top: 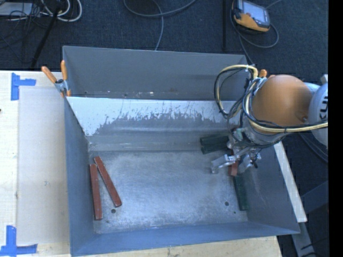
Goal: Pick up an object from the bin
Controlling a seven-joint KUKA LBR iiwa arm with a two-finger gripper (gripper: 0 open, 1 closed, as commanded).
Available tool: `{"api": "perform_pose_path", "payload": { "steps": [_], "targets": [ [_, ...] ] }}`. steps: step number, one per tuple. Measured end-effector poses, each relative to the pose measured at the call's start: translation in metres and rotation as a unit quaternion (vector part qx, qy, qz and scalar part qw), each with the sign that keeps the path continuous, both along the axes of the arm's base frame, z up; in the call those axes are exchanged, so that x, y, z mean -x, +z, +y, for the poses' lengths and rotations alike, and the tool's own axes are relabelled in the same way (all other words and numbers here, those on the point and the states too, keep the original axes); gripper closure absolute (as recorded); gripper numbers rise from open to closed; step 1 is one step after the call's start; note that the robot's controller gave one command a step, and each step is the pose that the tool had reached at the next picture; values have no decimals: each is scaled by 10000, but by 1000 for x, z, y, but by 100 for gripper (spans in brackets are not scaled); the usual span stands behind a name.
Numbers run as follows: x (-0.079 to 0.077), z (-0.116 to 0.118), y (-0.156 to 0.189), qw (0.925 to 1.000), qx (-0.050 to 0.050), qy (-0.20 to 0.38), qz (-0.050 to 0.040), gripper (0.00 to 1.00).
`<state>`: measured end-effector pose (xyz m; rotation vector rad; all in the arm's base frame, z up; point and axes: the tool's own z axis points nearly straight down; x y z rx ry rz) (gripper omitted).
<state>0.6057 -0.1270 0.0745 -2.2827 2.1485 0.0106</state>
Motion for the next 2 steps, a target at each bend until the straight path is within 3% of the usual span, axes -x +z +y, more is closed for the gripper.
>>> {"api": "perform_pose_path", "payload": {
  "steps": [1, 2],
  "targets": [
    [-1, -10, 4, 10000, 89, -29, -9, 100],
    [4, 20, 140, 9997, 41, 250, -38, 100]
  ]
}}
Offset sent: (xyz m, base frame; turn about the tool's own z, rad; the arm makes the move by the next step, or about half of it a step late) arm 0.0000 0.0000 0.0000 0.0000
